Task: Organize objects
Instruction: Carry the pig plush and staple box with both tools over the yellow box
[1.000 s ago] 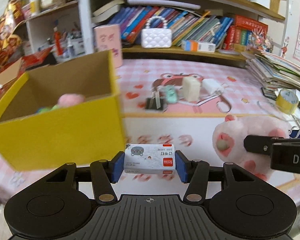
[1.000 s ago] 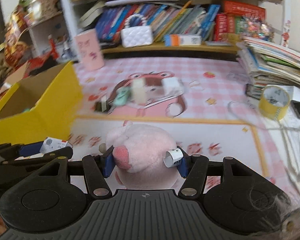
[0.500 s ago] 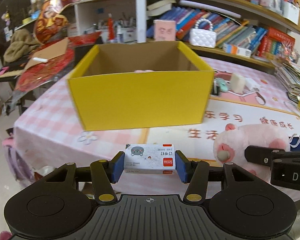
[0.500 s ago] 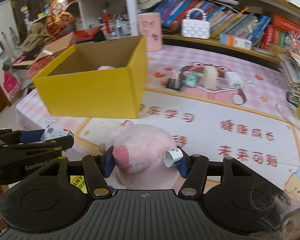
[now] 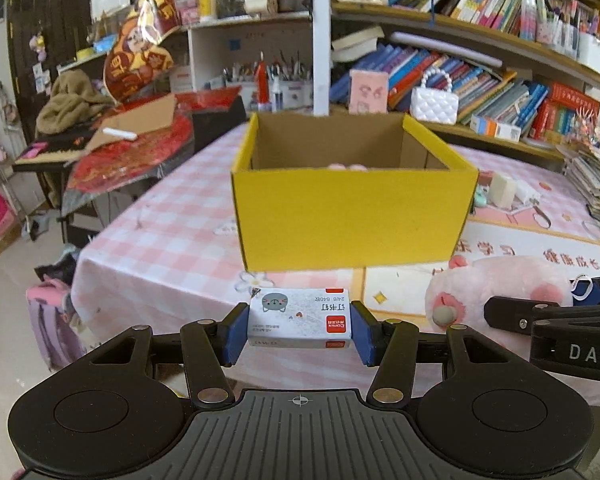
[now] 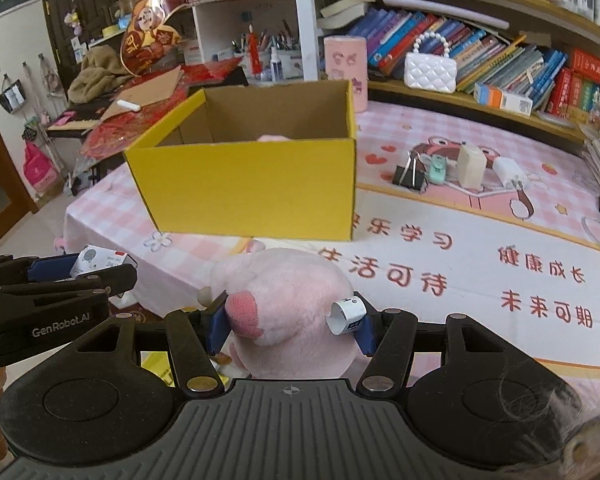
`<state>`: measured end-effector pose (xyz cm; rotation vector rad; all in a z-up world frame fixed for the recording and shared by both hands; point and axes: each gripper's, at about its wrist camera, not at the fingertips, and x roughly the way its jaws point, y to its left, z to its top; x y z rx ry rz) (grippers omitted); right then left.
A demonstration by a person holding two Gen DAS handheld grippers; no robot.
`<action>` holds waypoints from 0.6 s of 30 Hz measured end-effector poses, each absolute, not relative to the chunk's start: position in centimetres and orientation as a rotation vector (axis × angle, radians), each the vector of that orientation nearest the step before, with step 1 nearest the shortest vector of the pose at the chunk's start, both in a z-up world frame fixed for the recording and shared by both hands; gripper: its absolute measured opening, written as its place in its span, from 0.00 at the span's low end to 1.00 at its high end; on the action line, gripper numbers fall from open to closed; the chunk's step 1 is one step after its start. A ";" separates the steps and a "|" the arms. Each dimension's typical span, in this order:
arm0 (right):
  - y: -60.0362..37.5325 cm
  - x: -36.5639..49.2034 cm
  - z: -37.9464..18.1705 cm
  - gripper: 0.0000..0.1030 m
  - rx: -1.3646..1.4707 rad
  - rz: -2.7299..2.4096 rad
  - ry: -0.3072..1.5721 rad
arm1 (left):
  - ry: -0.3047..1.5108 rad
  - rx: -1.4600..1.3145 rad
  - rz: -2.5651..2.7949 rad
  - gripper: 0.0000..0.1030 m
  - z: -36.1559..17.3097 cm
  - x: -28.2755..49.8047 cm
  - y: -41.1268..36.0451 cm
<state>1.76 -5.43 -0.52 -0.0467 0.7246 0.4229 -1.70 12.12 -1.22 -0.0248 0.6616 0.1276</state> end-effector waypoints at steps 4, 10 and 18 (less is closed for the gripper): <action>-4.6 1.6 0.3 0.55 -0.036 0.409 0.697 | 0.628 -0.041 0.123 0.50 -0.2 -1.8 13.0; -4.0 2.2 1.6 0.55 -0.031 0.388 0.666 | 0.570 -0.087 0.106 0.50 1.5 -1.2 13.9; -3.8 5.0 4.1 0.55 -0.011 0.362 0.579 | 0.489 -0.087 0.100 0.50 3.3 1.4 14.0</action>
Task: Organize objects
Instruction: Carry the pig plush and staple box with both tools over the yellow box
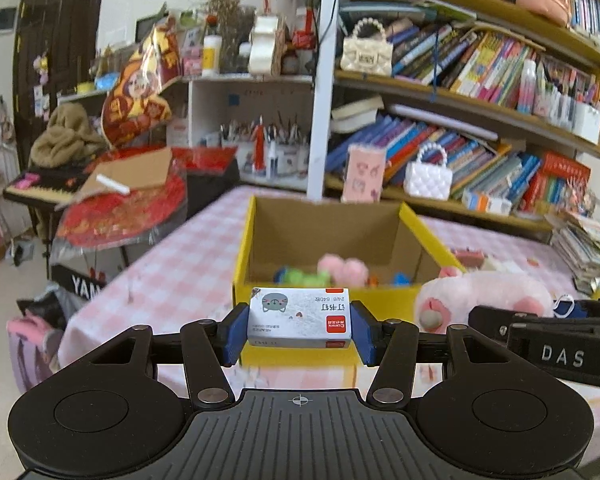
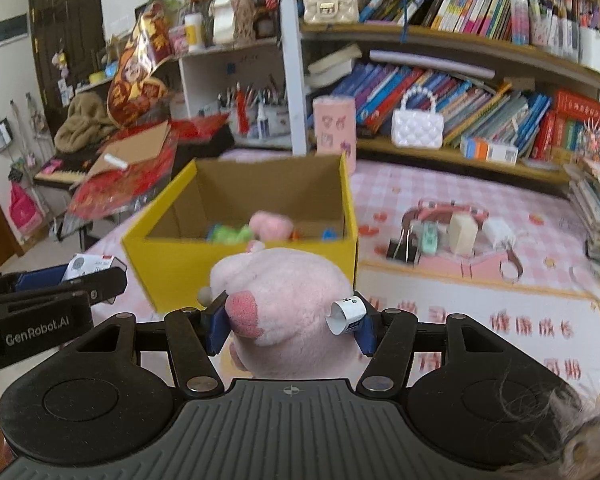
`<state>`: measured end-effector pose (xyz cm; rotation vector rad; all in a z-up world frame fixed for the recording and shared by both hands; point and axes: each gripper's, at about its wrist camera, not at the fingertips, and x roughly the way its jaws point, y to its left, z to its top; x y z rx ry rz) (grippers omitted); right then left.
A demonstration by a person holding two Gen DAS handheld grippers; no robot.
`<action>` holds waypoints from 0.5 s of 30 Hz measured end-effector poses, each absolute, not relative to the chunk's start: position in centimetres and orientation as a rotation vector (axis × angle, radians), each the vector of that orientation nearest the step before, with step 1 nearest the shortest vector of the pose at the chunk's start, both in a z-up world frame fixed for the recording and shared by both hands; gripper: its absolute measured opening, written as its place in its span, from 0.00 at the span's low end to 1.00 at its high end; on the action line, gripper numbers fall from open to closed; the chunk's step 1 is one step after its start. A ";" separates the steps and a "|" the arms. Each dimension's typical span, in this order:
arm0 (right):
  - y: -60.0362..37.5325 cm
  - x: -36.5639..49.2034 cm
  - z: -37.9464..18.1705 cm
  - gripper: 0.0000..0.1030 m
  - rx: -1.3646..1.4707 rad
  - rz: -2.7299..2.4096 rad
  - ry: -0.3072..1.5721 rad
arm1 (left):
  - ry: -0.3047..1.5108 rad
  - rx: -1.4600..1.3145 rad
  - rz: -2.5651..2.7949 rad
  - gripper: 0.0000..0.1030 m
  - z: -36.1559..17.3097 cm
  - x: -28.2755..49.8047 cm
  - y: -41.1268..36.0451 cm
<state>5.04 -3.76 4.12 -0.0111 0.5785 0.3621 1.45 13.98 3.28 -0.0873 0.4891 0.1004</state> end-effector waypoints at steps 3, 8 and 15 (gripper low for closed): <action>-3.5 6.9 5.1 0.55 -0.011 0.362 0.541 | 0.463 -0.102 0.112 0.50 4.1 2.9 14.3; -3.0 10.3 6.4 0.55 -0.003 0.359 0.488 | 0.442 -0.093 0.121 0.50 4.8 5.4 14.3; -1.8 15.0 6.9 0.55 -0.036 0.386 0.441 | 0.447 -0.055 0.151 0.50 4.2 9.2 13.8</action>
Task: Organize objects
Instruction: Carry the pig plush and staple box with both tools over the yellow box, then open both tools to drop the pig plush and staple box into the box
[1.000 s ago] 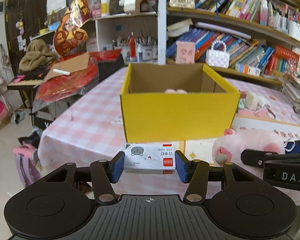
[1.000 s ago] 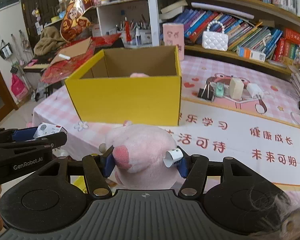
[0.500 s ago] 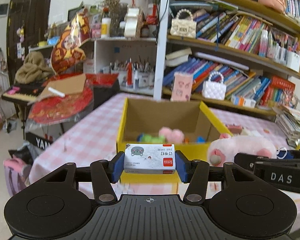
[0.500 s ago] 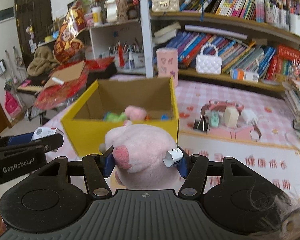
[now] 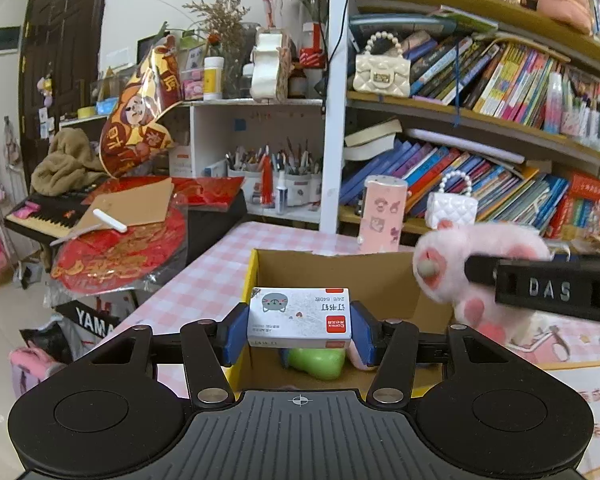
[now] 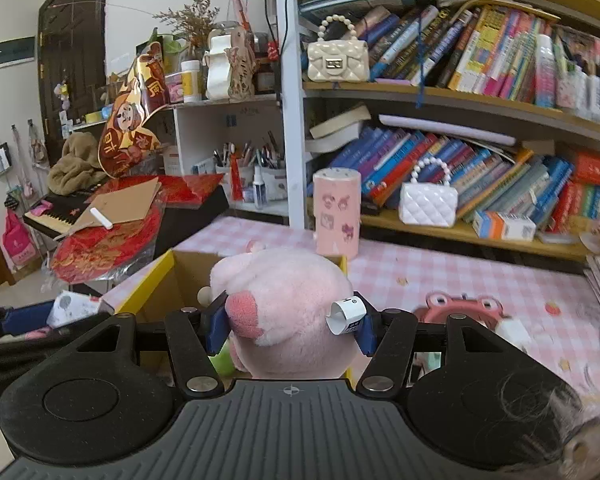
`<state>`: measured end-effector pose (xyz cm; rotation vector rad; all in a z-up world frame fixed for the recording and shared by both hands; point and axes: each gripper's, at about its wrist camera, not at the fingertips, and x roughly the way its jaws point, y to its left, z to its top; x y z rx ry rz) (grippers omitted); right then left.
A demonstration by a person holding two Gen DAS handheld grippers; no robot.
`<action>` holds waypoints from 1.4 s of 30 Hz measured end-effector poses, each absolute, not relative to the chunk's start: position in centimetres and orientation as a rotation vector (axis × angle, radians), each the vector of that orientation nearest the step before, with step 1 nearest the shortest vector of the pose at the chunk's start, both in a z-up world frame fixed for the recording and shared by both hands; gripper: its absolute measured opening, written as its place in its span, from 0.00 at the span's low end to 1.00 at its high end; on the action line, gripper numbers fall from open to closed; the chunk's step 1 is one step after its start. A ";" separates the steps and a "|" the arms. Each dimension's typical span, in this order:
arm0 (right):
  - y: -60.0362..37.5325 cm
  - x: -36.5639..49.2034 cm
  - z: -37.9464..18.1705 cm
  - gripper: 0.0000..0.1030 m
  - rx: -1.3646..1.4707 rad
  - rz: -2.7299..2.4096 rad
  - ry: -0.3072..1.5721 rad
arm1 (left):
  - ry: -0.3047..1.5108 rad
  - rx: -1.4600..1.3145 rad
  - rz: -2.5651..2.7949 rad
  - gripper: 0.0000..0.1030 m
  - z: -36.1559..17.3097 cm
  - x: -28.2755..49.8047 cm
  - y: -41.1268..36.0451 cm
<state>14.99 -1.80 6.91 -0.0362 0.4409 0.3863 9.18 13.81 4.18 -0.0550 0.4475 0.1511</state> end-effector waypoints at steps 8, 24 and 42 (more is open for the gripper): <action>0.0 19.6 5.3 0.55 -0.103 0.455 0.471 | 0.522 0.002 0.175 0.50 2.0 13.0 12.9; 4.8 25.3 0.1 0.57 -0.315 0.591 0.627 | 0.681 0.112 0.194 0.51 -2.0 17.2 12.3; 5.1 26.7 1.0 0.71 -0.240 0.688 0.659 | 0.642 0.106 0.199 0.67 -1.7 17.1 12.3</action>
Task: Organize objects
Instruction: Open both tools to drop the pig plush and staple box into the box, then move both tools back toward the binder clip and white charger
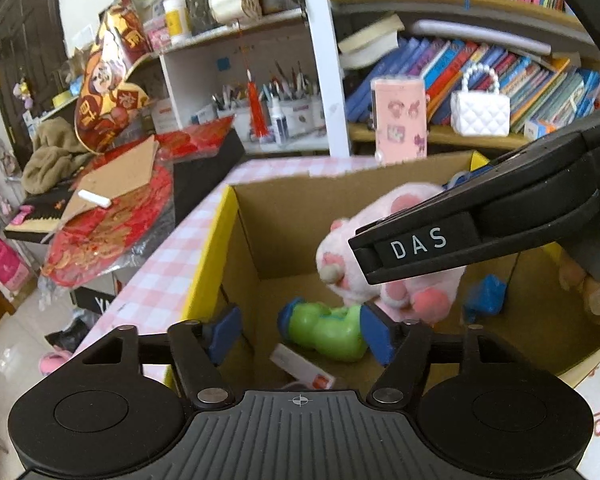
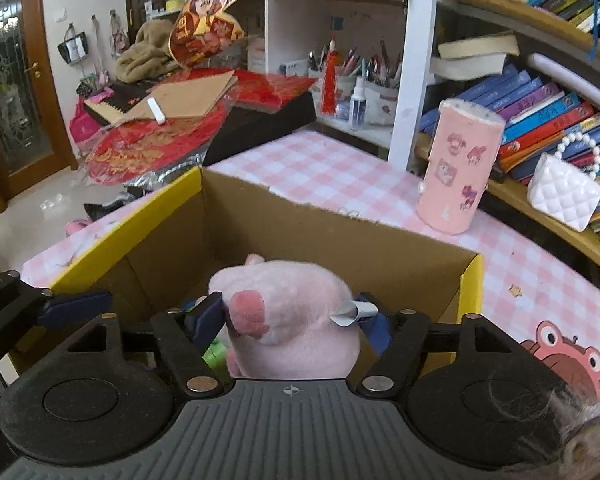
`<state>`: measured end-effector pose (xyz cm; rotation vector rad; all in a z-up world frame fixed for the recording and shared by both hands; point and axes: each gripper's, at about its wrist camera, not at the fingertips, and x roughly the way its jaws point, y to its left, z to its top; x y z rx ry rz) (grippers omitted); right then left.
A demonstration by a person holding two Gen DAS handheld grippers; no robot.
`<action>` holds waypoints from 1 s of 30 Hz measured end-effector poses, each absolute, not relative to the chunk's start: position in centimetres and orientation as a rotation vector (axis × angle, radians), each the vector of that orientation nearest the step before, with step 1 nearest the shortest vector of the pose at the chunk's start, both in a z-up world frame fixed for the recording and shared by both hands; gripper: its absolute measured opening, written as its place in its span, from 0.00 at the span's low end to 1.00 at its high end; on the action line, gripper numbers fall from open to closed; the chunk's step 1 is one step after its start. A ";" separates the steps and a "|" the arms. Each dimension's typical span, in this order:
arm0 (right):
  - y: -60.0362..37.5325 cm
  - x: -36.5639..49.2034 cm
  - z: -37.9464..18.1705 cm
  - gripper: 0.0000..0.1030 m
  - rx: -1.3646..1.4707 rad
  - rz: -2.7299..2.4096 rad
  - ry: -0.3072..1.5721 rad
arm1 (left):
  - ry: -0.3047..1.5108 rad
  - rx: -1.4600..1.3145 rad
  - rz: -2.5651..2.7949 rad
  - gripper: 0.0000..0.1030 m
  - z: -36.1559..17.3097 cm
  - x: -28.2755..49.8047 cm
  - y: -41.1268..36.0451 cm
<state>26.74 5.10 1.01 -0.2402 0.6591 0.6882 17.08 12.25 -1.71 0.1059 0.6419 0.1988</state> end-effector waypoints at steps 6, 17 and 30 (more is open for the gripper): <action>3.4 25.6 3.2 0.77 -0.159 0.667 0.595 | 0.571 0.106 0.208 0.73 -0.2 15.8 12.1; 0.3 19.5 6.0 0.80 -0.125 0.505 0.423 | 0.511 0.036 0.231 0.79 1.8 11.3 13.2; -1.7 11.1 3.6 0.80 -0.102 0.400 0.483 | 0.555 -0.026 0.285 0.84 1.0 4.9 14.8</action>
